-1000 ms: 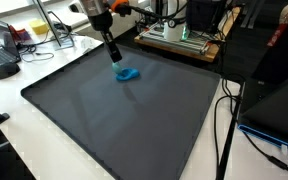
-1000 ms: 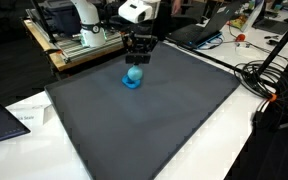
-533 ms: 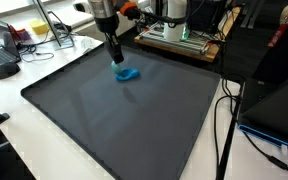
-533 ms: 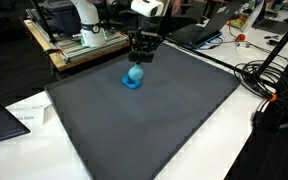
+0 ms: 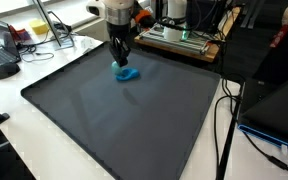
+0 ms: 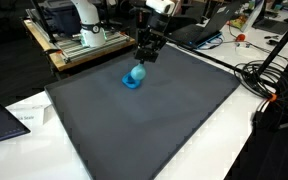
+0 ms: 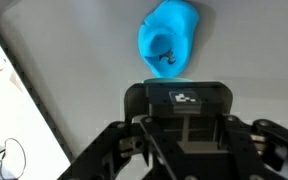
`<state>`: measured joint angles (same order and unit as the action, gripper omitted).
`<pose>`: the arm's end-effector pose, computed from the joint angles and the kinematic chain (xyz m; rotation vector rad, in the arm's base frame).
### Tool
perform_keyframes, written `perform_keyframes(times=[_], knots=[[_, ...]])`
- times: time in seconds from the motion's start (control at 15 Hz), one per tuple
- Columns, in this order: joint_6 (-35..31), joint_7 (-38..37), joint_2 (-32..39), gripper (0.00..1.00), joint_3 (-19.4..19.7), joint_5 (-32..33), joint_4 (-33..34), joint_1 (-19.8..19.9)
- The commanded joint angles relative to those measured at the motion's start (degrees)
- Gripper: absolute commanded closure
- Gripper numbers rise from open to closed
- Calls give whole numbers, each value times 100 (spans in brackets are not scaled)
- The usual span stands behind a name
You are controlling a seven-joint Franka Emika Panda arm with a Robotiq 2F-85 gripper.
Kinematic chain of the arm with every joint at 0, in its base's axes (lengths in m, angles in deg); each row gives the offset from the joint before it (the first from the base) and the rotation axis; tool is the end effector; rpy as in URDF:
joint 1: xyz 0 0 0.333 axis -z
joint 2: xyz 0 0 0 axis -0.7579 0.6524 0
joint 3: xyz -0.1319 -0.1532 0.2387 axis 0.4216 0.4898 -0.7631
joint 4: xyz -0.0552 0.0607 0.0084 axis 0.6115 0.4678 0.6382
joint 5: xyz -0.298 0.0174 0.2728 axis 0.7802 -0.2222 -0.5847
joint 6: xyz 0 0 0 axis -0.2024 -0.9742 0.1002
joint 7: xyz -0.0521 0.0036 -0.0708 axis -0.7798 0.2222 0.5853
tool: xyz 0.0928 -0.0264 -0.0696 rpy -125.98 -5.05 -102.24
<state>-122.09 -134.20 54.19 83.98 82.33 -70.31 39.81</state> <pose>0.5702 0.0425 0.2813 2.6987 -0.5812 -0.0202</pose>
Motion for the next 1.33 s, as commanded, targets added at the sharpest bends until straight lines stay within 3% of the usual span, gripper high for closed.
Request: perform_keyframes(times=[0.0,0.33,1.27], knots=[[45,-716,58,78,-68,770,-49,-241],[385,-1483,248,78,-238,1637,-17,-550],[1774,-2546,1203,78,-788,2947,326,-1106]])
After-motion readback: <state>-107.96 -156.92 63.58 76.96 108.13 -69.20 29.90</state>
